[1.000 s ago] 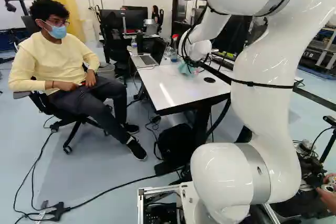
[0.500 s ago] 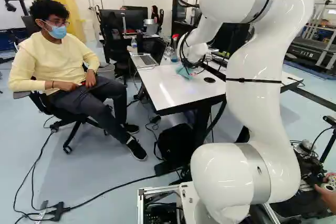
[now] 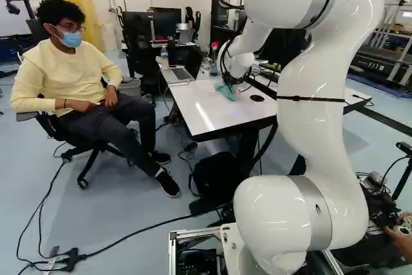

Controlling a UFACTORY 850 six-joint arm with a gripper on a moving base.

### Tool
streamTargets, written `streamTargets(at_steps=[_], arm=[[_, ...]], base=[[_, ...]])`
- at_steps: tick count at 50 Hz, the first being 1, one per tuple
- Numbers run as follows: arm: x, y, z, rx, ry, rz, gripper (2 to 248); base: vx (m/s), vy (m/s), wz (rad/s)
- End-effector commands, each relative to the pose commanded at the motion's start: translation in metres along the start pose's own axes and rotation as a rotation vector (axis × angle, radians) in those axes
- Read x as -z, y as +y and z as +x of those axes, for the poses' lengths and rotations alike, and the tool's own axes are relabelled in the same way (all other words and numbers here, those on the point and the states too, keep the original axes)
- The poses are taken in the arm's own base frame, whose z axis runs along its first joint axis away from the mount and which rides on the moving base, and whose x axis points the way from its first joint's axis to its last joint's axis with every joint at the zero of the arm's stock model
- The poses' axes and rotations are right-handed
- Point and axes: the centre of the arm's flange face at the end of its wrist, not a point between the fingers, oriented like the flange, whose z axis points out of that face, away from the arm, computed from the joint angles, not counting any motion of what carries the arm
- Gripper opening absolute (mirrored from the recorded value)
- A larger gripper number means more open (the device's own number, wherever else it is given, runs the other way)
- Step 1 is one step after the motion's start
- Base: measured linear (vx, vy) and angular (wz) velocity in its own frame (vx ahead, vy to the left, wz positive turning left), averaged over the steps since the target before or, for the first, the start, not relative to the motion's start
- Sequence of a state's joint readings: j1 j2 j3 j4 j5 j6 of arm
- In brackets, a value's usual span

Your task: Clean the table with the green towel

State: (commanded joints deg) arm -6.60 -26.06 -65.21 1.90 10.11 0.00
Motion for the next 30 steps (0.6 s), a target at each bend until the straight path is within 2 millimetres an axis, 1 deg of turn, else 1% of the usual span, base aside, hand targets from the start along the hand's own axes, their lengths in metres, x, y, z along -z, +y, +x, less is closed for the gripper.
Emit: streamTargets(at_steps=[30], arm=[[0.001, 0.000, -0.011, 0.000, -0.120, 0.000, 37]], base=[[0.000, 0.000, 0.000]])
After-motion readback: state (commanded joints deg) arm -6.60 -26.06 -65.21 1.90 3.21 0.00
